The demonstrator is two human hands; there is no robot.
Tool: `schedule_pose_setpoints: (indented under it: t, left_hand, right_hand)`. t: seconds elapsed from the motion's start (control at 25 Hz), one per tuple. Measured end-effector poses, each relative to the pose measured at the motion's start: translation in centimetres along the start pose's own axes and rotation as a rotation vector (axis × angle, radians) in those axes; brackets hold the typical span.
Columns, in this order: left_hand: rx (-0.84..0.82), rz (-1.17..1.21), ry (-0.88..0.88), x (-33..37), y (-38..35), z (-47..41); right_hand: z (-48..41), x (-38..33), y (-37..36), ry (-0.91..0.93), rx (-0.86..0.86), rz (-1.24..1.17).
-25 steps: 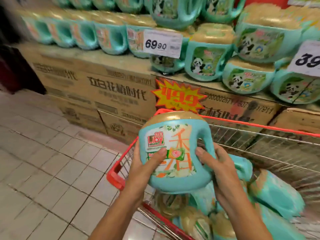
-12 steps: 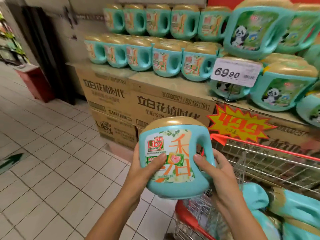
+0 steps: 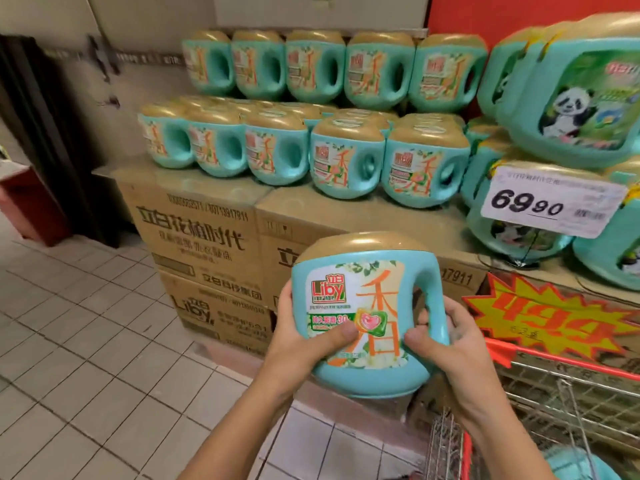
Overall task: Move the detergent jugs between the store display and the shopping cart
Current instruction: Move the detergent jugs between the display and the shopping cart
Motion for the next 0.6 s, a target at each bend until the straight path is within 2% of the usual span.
schedule_pose_setpoints:
  t: [0.24,0.44,0.6]
  left_hand:
    - [-0.103,-0.115,-0.063,3.6,0.4,-10.1]
    - [-0.292,-0.223,-0.164,6.2,-0.3,-17.9]
    - [-0.36,-0.294,-0.205,6.5,-0.9,-22.6]
  right_hand:
    - [-6.7,-2.7,-1.8,0.118,0.07,0.158]
    - [-11.1,-3.7,-2.6,0.219,0.188,0.321]
    - [-14.4,-3.6,-2.2,0.248,0.219,0.382]
Point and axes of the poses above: each hand's wrist, its own z-axis away from the middle knuckle, its own y-axis out of the back of the hand, x = y × z, the point moved 1 cm from there along -z, towards the middle knuckle, and after that the axes turned 6 degrees about y, right-handed, at the moved point
